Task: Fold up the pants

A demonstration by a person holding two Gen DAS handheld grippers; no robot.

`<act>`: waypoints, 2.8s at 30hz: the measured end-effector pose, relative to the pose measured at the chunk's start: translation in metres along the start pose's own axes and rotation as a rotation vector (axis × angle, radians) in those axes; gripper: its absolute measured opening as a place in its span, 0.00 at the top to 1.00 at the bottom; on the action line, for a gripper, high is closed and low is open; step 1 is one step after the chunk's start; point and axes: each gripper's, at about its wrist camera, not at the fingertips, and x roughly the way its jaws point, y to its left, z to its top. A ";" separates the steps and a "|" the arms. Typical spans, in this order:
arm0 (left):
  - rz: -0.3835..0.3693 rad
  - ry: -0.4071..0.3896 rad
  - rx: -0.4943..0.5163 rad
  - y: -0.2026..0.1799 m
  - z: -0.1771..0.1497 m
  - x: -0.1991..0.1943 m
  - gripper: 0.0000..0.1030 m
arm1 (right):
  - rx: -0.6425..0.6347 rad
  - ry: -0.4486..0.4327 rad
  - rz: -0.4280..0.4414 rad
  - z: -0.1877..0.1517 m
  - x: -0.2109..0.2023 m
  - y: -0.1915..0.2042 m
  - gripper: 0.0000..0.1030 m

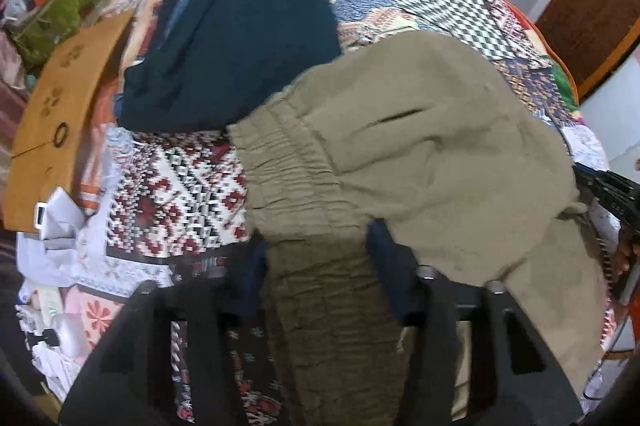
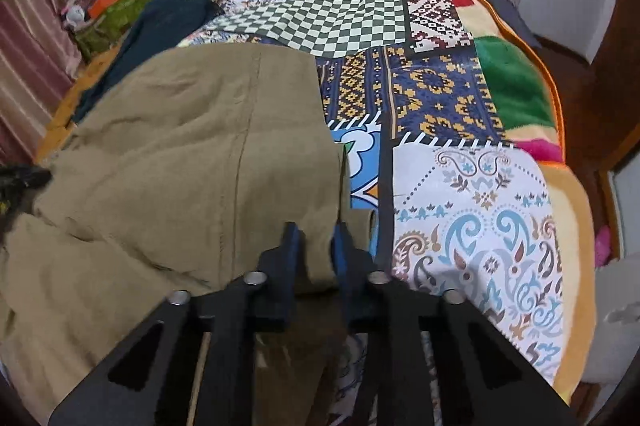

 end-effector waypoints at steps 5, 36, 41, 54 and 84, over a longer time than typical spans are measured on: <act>-0.018 -0.013 -0.035 0.008 -0.004 0.001 0.52 | -0.009 0.024 -0.010 0.000 0.005 -0.002 0.91; -0.015 0.003 -0.171 0.056 0.082 0.038 0.16 | -0.005 -0.095 0.043 0.115 0.024 0.011 0.32; 0.009 0.053 -0.198 0.066 0.082 0.064 0.16 | -0.046 -0.036 0.038 0.129 0.066 0.013 0.32; -0.261 0.144 -0.329 0.080 0.076 0.095 0.32 | 0.077 0.056 0.231 0.143 0.120 -0.005 0.53; 0.071 -0.399 -0.021 0.005 0.109 -0.108 0.53 | -0.038 -0.400 0.089 0.175 -0.110 0.028 0.95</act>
